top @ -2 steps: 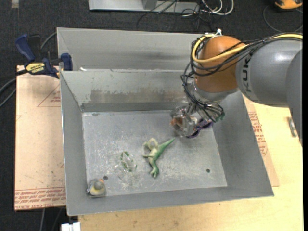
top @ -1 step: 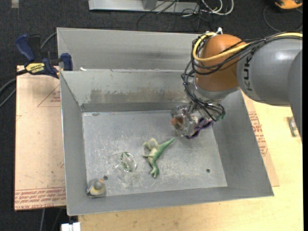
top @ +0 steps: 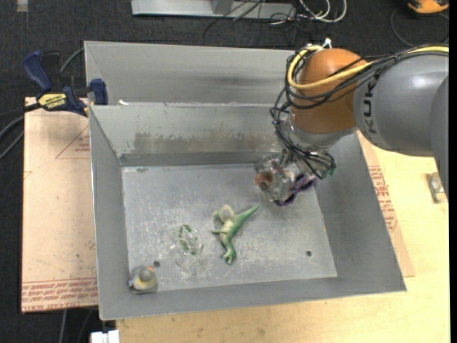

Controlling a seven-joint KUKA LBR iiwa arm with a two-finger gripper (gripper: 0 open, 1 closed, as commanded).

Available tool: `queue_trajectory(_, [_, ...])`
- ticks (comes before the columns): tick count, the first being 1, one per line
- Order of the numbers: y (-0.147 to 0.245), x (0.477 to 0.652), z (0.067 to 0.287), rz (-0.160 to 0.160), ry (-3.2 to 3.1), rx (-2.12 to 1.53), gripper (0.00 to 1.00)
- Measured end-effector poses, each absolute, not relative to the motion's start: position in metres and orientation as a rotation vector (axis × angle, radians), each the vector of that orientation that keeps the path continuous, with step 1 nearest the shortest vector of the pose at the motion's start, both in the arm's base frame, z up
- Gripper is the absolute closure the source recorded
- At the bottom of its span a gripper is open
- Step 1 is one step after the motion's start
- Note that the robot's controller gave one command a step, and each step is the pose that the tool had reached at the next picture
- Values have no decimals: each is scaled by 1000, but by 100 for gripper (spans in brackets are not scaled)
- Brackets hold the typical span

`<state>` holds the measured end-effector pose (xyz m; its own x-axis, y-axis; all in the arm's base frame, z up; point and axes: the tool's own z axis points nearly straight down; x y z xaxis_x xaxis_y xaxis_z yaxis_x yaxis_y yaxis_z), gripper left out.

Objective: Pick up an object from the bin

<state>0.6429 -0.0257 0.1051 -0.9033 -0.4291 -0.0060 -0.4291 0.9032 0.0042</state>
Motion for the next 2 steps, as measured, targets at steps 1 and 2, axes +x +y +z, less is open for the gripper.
queue_trajectory(1, [-25, 642, 114, 11, 3064, -690, 100])
queue_trajectory(2, [-25, 641, 134, 12, 3067, -690, 100])
